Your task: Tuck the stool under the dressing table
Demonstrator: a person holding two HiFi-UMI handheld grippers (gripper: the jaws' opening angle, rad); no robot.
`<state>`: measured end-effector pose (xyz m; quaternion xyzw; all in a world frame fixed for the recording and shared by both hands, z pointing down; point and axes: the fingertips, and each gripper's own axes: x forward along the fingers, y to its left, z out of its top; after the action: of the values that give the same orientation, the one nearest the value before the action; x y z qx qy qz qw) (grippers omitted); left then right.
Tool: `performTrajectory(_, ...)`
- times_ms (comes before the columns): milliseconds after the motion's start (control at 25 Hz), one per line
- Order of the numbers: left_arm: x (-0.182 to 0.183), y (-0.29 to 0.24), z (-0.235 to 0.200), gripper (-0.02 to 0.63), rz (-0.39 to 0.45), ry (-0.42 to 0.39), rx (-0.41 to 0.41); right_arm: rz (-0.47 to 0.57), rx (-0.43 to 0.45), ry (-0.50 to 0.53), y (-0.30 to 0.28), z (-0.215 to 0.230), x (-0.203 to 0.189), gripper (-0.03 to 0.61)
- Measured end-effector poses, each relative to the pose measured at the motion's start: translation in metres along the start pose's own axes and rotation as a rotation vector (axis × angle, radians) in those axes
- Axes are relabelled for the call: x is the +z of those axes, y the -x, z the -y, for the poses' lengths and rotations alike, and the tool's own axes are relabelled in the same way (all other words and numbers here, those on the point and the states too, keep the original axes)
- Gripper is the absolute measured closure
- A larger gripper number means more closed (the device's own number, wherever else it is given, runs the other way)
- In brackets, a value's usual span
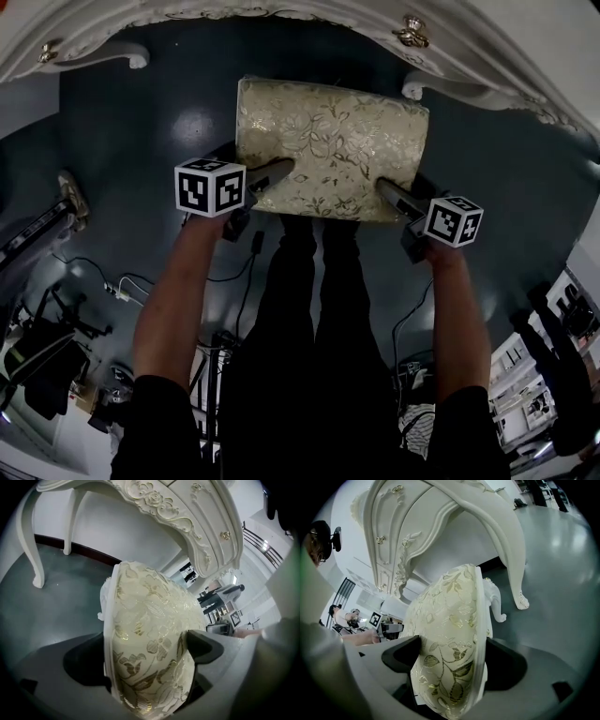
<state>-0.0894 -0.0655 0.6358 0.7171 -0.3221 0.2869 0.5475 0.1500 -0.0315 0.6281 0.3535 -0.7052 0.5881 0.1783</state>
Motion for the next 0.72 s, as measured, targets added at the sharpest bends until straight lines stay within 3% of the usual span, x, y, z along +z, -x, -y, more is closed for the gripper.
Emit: performTrajectory(720, 0.0048, 0.0000, 0.0007, 0.084, 0.016, -0.019, -0.011, 0.034, 0.003, -0.002, 0.0018, -0.0006, -0.0006, 0.161)
